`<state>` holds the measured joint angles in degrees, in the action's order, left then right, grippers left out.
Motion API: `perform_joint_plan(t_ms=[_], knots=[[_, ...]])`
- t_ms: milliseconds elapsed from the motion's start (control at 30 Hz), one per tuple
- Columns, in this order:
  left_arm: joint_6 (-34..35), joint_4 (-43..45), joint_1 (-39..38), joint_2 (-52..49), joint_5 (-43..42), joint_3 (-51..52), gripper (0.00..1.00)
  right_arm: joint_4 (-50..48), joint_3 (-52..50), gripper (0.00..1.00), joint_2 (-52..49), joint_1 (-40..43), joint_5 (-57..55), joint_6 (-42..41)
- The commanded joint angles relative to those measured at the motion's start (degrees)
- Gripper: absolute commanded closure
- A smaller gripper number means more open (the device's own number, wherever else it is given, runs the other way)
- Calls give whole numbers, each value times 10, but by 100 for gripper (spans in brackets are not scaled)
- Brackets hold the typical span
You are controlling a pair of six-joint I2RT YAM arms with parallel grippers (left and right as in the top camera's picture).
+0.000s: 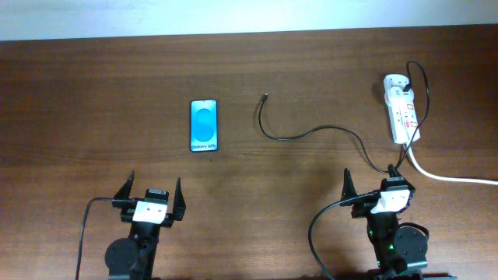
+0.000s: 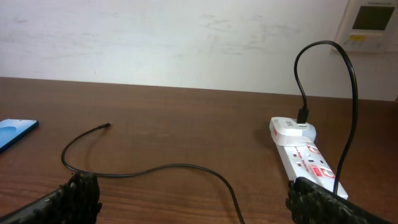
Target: Plug charger to phone and switch on socket
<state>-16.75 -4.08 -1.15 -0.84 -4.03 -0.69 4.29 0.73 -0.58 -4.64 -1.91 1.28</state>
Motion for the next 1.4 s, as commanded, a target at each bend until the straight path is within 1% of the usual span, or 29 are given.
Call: perform_joint_plan(t_ms=[0, 1000, 1133, 1200, 1233, 1300, 1367], knots=[[-5, -3, 2, 2, 4, 2, 1, 2, -4, 2, 2, 2, 1, -1], [-5, 6, 2, 2, -1, 2, 1, 2, -4, 1, 2, 2, 1, -1], [-5, 87, 2, 2, -15, 2, 1, 2, -4, 2, 2, 2, 1, -1], [-5, 144, 2, -2, -63, 2, 1, 2, -4, 2, 2, 2, 1, -1], [-5, 157, 2, -7, -63, 2, 1, 2, -4, 1, 2, 2, 1, -1], [-4, 203, 2, -38, -64, 2, 1, 2, -4, 1, 2, 2, 1, -1], [9, 265, 2, -96, -79, -2, 1, 2, -4, 2, 2, 2, 1, -1]])
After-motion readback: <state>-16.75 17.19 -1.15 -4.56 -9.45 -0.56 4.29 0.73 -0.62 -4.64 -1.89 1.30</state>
